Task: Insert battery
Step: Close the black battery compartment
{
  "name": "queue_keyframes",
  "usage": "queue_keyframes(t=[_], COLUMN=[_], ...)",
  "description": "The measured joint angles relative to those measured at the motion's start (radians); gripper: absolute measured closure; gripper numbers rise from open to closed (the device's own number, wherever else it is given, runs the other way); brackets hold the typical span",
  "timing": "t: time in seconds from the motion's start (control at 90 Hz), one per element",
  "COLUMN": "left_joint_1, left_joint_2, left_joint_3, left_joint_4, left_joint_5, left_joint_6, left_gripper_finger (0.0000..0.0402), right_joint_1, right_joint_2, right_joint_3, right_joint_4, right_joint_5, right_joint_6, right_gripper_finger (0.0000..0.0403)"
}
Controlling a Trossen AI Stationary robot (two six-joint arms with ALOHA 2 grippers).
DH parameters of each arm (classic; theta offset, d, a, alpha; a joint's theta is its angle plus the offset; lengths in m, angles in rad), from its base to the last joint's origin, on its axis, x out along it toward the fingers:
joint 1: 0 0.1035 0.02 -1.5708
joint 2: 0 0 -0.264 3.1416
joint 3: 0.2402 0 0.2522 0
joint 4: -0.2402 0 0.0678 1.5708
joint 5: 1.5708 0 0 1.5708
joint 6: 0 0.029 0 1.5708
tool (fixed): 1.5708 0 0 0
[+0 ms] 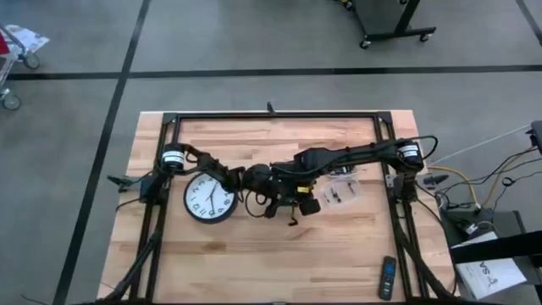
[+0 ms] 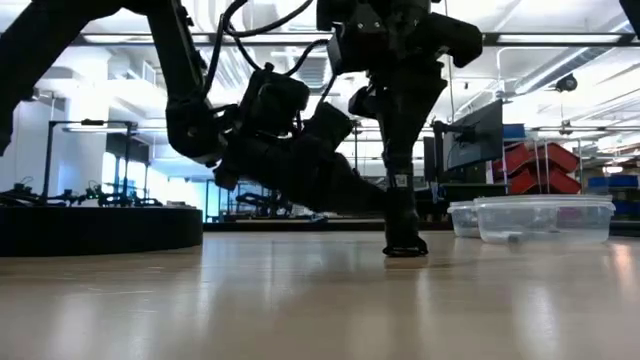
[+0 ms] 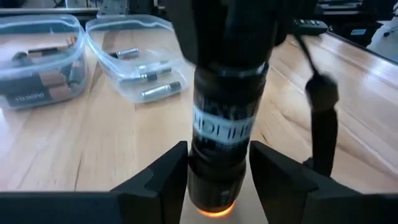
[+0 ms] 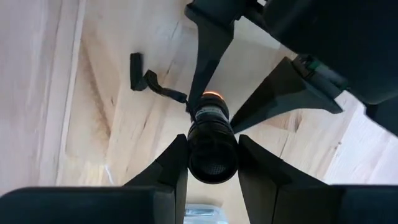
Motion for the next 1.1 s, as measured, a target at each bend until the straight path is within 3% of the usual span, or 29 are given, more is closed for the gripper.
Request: queue_keyframes(t=[0.156,0.533,0.778,1.1], left_joint_1=[0.027,0.036,0.035,0.031], left_joint_2=[-0.005,0.01,0.018,0.008], left_joint_3=[0.0,0.078,0.086,0.082], left_joint_4=[0.003,-0.007,-0.023,-0.046], left_joint_5=[0.097,0.206,0.178,0.075], left_joint_6=[0.008,0.073,0.075,0.042], left_gripper_finger=[0.0236,0.0236,0.0305,0.0306], right_joint_1=[0.0,0.0,0.0,0.0], right_joint_2=[0.001,0.001,0.001,0.0], right_joint_3=[-0.001,-0.002,-0.002,-0.003], right_joint_4=[0.0,0.001,0.005,0.002], right_joint_5=[0.007,0.01,0.009,0.018], right_joint_6=[0.085,0.181,0.187,0.317], right_gripper_finger=[0.0316,0.0316,0.0316,0.0316])
